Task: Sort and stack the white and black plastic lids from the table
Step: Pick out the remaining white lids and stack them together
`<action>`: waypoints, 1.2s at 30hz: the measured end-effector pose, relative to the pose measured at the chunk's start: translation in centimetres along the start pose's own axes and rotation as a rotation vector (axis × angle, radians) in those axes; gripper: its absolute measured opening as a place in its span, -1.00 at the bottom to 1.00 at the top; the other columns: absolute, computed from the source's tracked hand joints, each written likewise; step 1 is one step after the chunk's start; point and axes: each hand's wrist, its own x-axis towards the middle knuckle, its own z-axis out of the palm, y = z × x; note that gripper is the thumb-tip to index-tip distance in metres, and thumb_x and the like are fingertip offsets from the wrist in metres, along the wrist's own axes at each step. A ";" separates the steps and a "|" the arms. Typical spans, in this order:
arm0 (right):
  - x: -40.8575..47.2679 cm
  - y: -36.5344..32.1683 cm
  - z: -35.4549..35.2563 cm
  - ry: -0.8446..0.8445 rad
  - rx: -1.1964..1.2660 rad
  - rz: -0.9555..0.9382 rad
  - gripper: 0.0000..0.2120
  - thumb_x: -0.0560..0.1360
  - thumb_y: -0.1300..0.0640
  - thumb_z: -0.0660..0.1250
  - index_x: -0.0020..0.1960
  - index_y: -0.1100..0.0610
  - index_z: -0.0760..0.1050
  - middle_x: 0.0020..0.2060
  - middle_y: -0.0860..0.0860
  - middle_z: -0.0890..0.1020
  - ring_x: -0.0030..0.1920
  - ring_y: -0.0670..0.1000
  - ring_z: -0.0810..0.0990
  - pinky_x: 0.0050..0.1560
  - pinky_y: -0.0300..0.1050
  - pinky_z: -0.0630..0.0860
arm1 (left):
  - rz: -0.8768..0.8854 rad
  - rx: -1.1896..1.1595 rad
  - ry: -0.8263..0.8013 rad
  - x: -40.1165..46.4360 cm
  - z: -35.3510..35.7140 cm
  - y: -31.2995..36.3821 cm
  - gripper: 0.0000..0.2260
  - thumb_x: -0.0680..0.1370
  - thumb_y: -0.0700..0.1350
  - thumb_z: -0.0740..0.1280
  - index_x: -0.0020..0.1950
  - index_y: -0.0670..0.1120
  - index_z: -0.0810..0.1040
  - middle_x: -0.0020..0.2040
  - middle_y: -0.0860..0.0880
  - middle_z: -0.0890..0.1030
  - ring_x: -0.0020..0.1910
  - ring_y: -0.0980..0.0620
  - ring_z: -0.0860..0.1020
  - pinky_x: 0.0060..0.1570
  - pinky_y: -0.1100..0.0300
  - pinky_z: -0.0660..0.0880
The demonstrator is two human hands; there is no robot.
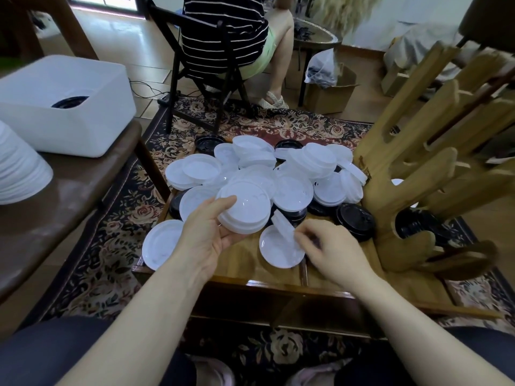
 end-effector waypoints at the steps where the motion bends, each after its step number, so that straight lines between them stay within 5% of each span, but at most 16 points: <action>1: 0.1 -0.1 -1.0 0.027 0.146 0.107 -0.84 0.57 0.11 0.29 -0.17 0.02 0.55 -0.28 -0.13 0.62 -0.24 -0.09 0.56 -0.17 -0.10 0.44 | 0.003 -0.001 -0.002 0.0 0.0 0.0 -0.68 0.57 -0.17 0.35 0.32 -0.16 0.52 0.26 -0.19 0.63 0.03 -0.11 0.65 -0.22 0.13 0.67; 6: 0.8 0.0 -5.0 0.149 0.895 0.482 -0.82 0.64 0.20 0.23 -0.09 0.15 0.55 -0.35 -0.05 0.63 -0.32 -0.09 0.57 -0.29 -0.22 0.48 | -0.007 -0.004 -0.011 0.2 0.5 -0.5 -0.74 0.58 -0.14 0.33 0.26 -0.15 0.54 0.23 -0.20 0.64 0.01 -0.12 0.66 -0.18 0.09 0.67; 10: 0.9 -0.4 -6.2 0.100 1.429 0.507 -0.83 0.62 0.17 0.17 0.03 0.16 0.54 -0.30 -0.04 0.64 -0.30 -0.10 0.59 -0.37 -0.27 0.53 | -0.010 0.035 -0.036 0.1 1.1 -1.2 -0.70 0.59 -0.13 0.33 0.30 -0.17 0.53 0.21 -0.20 0.65 0.03 -0.13 0.66 -0.09 0.04 0.67; 13: 0.9 -1.1 -5.8 -0.008 1.609 0.483 -0.80 0.62 0.17 0.15 0.10 0.17 0.53 -0.24 -0.01 0.63 -0.29 -0.08 0.60 -0.39 -0.26 0.53 | 0.012 0.069 -0.089 0.0 1.7 -1.8 -0.72 0.55 -0.11 0.36 0.25 -0.13 0.56 0.12 -0.15 0.69 -0.01 -0.08 0.69 0.06 -0.03 0.62; 19: 0.9 -2.3 -4.7 -0.178 1.506 0.558 -0.76 0.60 0.06 0.19 0.09 0.18 0.55 -0.22 0.07 0.66 -0.32 -0.03 0.63 -0.44 -0.24 0.54 | -0.026 0.060 -0.192 -0.3 2.1 -2.6 -0.72 0.58 -0.05 0.32 0.25 -0.10 0.57 0.13 -0.10 0.70 0.06 -0.08 0.68 0.10 -0.02 0.63; 24: 0.7 -2.3 -4.2 -0.065 1.146 0.504 -0.67 0.57 -0.03 0.29 0.15 0.22 0.52 -0.11 0.16 0.64 -0.28 0.00 0.61 -0.44 -0.20 0.51 | -0.036 0.078 -0.204 -0.3 2.3 -2.7 -0.74 0.61 -0.06 0.31 0.25 -0.11 0.57 0.10 -0.09 0.71 0.01 -0.07 0.69 0.01 0.06 0.66; 28: 0.7 -2.1 -3.6 0.039 0.923 0.501 -0.81 0.54 0.03 0.38 0.02 0.16 0.53 -0.33 0.07 0.56 -0.41 -0.07 0.50 -0.51 -0.26 0.39 | -0.044 0.070 -0.200 -0.4 2.2 -2.7 -0.69 0.58 -0.03 0.31 0.29 -0.12 0.56 0.17 -0.12 0.69 0.09 -0.11 0.67 -0.02 0.06 0.67; 36: 0.9 -2.0 -3.6 -0.019 1.091 0.537 -0.78 0.55 0.04 0.36 0.00 0.21 0.58 -0.32 0.07 0.53 -0.41 -0.03 0.44 -0.55 -0.25 0.33 | -0.099 0.000 -0.177 -0.7 2.5 -2.7 -0.69 0.68 -0.05 0.18 0.36 -0.15 0.52 0.19 -0.15 0.68 0.16 -0.17 0.66 -0.11 0.02 0.68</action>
